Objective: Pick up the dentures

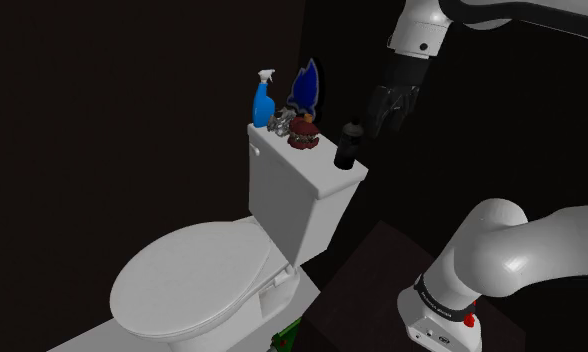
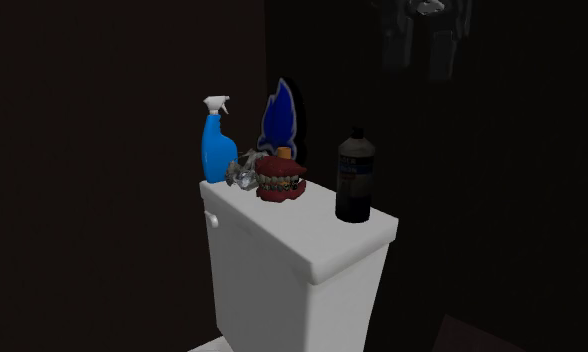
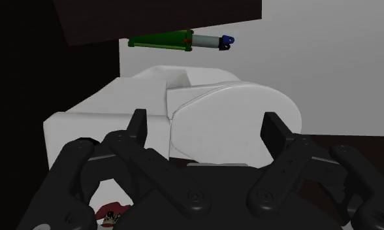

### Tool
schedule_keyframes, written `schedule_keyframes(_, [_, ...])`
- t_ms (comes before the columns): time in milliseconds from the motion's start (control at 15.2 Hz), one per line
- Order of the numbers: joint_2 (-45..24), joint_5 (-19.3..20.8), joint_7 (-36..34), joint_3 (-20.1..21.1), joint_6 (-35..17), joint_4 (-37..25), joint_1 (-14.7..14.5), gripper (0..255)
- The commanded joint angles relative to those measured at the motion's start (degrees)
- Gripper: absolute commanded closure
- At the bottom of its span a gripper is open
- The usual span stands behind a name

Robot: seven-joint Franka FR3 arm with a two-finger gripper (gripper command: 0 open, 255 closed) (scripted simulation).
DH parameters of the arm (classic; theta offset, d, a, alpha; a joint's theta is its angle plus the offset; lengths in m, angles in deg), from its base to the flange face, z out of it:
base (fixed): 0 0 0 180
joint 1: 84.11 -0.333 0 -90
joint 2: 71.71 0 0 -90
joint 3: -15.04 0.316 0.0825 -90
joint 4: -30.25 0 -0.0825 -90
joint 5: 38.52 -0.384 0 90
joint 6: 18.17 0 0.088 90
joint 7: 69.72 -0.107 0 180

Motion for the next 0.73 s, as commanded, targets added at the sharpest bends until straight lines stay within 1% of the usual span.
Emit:
schedule_keyframes(0, [0.00, 0.00, 0.00, 0.00, 0.00, 0.00, 0.00, 0])
schedule_keyframes(330, [-6.62, 3.03, 9.63, -5.50, -5.64, -0.83, -0.30, 0])
schedule_keyframes(660, [-15.05, 4.43, 19.10, -10.61, -10.89, -3.91, -0.91, 0])
